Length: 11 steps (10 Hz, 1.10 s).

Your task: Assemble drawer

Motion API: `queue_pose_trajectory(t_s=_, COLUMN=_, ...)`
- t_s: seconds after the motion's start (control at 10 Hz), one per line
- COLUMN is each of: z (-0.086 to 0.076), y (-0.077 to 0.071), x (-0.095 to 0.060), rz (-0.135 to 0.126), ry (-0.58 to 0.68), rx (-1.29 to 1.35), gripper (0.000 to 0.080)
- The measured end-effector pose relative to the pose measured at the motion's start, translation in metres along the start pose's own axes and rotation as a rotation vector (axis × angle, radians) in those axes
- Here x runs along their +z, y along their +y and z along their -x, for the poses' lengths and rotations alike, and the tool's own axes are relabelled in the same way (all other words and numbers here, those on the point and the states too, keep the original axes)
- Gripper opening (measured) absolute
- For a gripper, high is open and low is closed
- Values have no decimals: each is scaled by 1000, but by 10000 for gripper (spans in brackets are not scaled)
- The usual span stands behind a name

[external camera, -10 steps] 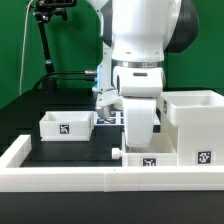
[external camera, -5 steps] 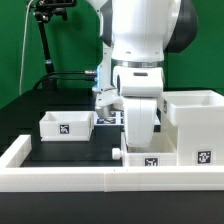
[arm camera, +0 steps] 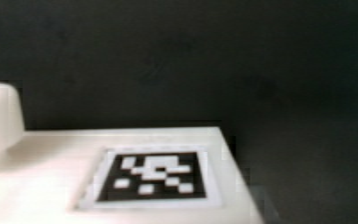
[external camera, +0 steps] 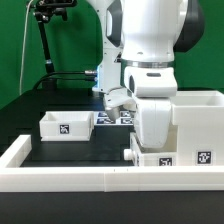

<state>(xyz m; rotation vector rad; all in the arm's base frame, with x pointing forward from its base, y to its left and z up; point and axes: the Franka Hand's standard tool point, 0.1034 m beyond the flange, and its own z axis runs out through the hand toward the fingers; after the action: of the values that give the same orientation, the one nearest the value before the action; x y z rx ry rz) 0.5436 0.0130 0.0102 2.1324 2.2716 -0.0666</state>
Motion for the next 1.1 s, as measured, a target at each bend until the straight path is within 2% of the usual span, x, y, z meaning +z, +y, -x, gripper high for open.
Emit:
queue_pose_trajectory(t_s=0.2, z=1, y=0, x=0, rz=0, ry=0, rx=3, gripper=49)
queue_pose_trajectory(t_s=0.4, z=1, y=0, x=-5, rz=6, ry=0, rx=19, gripper=404)
queue_pose_trajectory(t_s=0.5, z=1, y=-1, x=-12, rz=15, ry=-1, rx=35, gripper=404)
queue_pose_trajectory(t_s=0.6, z=1, y=0, x=-20, rz=25, ry=-1, rx=44, gripper=566)
queue_pose_trajectory(t_s=0.7, z=3, y=2, x=-28, rz=28, ry=-4, rx=47, gripper=566)
queue_pose_trajectory(t_s=0.8, z=6, y=2, x=-36, rz=23, ry=-8, rx=49, gripper=635)
queue_pose_trajectory(t_s=0.9, z=11, y=4, x=-42, rz=25, ry=-12, rx=54, gripper=646)
queue_pose_trajectory(t_s=1.1, z=31, y=3, x=-45, rz=22, ry=-18, rx=31, gripper=649)
